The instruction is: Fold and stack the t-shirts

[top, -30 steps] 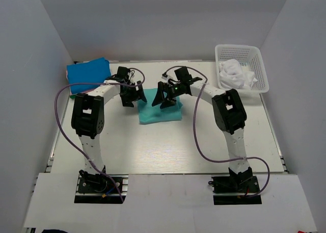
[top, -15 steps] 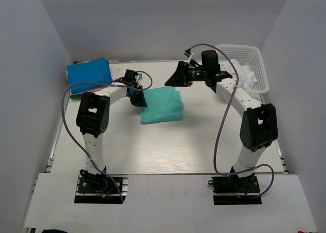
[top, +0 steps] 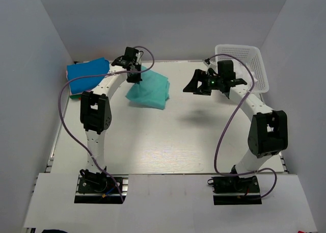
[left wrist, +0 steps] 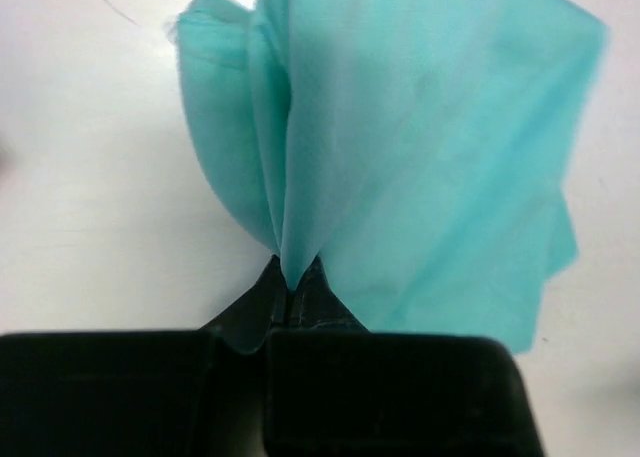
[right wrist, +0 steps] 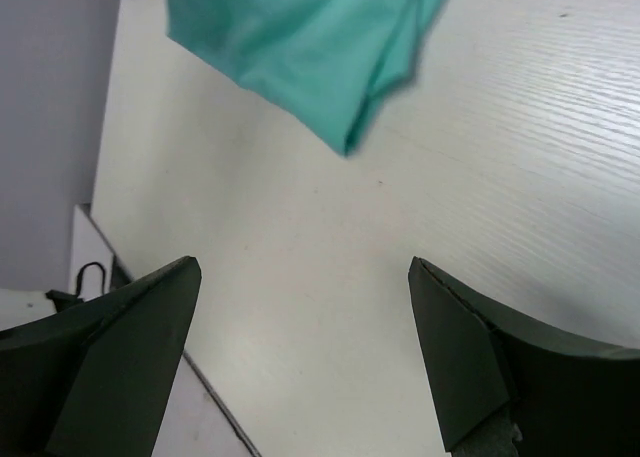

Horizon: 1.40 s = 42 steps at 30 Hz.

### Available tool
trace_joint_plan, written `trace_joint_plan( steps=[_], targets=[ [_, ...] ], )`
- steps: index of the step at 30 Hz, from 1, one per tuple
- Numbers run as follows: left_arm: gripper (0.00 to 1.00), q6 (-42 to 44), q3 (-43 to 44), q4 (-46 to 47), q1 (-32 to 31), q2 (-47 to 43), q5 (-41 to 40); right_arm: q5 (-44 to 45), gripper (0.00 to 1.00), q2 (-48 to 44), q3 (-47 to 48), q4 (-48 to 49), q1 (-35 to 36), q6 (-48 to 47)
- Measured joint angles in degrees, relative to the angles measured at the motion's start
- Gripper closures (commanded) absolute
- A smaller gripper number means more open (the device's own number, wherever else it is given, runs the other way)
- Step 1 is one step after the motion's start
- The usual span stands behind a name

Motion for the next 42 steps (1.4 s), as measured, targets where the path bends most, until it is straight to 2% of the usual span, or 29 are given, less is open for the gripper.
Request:
trace_joint_plan(
  steps=[9, 14, 19, 28, 31, 42],
  targets=[
    [1.00, 7.89, 7.45, -3.48, 2.56, -2.12, -7.56, 13.94, 0.10, -9.94, -0.94, -6.62, -0.85, -7.26],
    [1.00, 12.35, 14.49, -5.16, 5.20, -1.73, -9.51, 18.93, 0.10, -11.72, -0.94, -8.66, -1.27, -8.79],
    [1.00, 17.53, 16.28, -5.16, 9.14, -1.66, -11.19, 21.66, 0.10, -11.89, -0.94, -10.19, -1.53, -9.22],
    [1.00, 22.80, 19.32, -3.32, 15.56, -1.44, -11.04, 21.86, 0.10, -11.89, -0.79, -10.49, -1.57, -10.69],
    [1.00, 23.52, 21.33, -1.62, 16.61, -1.81, -10.12, 21.29, 0.10, -11.89, -0.46, -10.43, -1.57, -10.73],
    [1.00, 24.96, 20.20, 0.81, 18.12, -3.21, -5.44, 16.90, 0.10, -11.30, -0.46, -7.39, -1.57, -8.41]
  ],
)
